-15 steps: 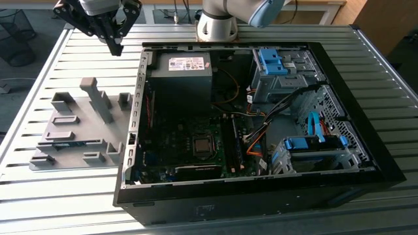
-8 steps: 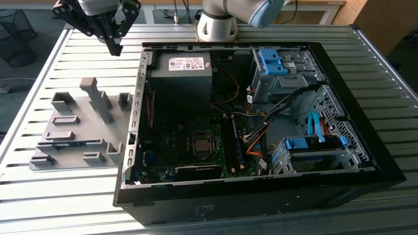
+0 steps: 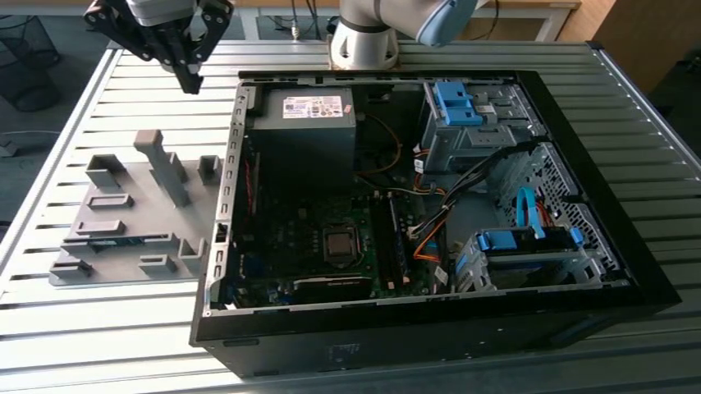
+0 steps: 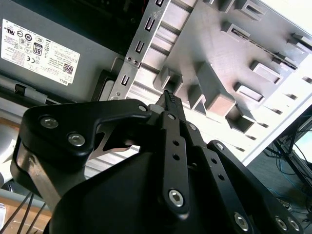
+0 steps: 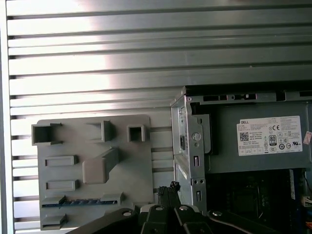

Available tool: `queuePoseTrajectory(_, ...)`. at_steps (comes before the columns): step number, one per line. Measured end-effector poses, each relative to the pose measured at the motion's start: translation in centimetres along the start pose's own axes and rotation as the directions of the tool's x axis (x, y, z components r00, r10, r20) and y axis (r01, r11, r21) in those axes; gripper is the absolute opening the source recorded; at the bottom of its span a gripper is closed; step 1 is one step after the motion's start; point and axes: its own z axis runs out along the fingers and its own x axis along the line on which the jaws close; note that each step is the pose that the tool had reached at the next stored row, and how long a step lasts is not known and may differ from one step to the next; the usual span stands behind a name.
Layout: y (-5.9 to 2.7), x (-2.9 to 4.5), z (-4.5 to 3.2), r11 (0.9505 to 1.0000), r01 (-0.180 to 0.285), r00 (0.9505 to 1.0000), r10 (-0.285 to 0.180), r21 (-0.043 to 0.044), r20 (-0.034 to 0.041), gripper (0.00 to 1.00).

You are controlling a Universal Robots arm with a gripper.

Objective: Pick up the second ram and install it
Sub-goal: 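Reach for the second ram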

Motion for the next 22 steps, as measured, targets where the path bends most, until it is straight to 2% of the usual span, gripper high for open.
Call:
queuePoseTrajectory(11, -0.03, 0.38, -0.01, 1.0, 0.0, 1.0, 0.0, 0.0, 0.0, 0.1)
queuePoseTrajectory(15, -0.12, 0.84, 0.0, 1.0, 0.0, 1.0, 0.0, 0.0, 0.0, 0.1)
queuePoseTrajectory(18, -0.41, 1.16, 0.02, 1.0, 0.0, 1.0, 0.0, 0.0, -0.0001, 0.1)
queuePoseTrajectory(22, -1.29, 1.59, 0.11, 1.0, 0.0, 1.0, 0.0, 0.0, -0.0003, 0.1)
